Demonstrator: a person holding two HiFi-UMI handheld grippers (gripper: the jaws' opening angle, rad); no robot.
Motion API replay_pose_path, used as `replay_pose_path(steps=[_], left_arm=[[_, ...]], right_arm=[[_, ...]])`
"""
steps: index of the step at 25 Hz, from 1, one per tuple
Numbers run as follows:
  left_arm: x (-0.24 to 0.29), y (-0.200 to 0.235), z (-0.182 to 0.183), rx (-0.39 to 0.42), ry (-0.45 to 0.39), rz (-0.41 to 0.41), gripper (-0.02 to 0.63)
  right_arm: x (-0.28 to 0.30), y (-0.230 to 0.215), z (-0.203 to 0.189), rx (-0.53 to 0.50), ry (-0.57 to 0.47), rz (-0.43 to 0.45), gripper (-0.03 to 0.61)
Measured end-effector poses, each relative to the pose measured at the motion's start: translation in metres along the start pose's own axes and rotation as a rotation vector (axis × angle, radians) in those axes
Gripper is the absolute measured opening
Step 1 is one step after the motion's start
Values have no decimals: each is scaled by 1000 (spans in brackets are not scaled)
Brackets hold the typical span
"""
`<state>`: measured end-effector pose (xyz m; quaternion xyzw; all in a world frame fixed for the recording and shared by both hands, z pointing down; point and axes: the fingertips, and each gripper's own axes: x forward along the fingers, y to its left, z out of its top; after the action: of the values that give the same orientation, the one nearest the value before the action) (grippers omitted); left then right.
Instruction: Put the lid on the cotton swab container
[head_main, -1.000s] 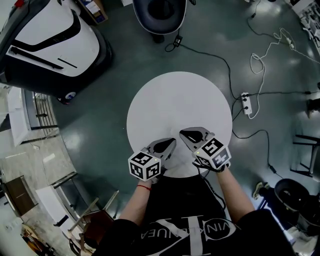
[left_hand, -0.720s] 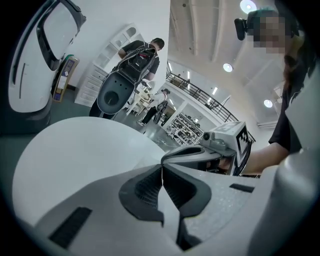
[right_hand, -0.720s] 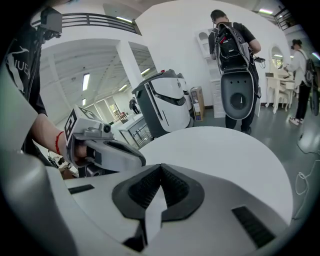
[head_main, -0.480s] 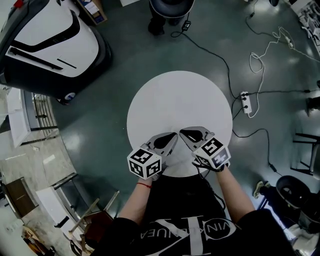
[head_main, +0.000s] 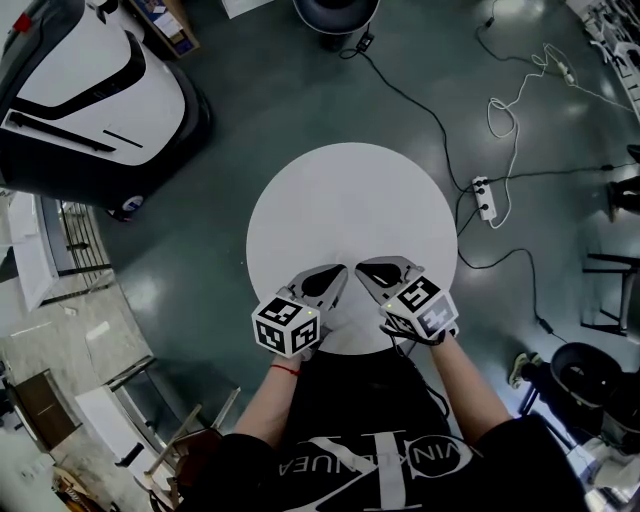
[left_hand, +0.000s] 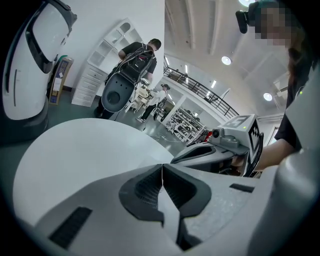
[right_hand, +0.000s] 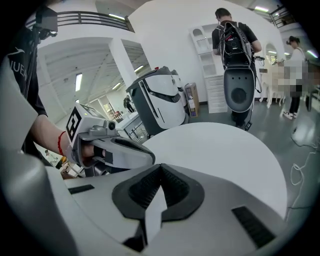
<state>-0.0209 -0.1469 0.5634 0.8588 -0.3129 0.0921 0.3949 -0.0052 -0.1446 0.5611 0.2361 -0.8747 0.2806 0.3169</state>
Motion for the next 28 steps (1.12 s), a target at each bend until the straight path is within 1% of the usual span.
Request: replay_pose_path(steps=[6, 12, 18, 28], left_arm=[[2, 1, 0, -6, 3, 1, 11], [2, 1, 1, -5, 11, 0, 11], [4, 2, 2, -8, 9, 1, 11], [7, 5, 1, -26, 2, 2, 11]], right_arm=[[0, 2, -10, 14, 34, -28, 3], [0, -1, -9, 116, 14, -27, 2], [1, -6, -6, 119, 12, -35, 2], [2, -11, -6, 119, 1, -16, 2]])
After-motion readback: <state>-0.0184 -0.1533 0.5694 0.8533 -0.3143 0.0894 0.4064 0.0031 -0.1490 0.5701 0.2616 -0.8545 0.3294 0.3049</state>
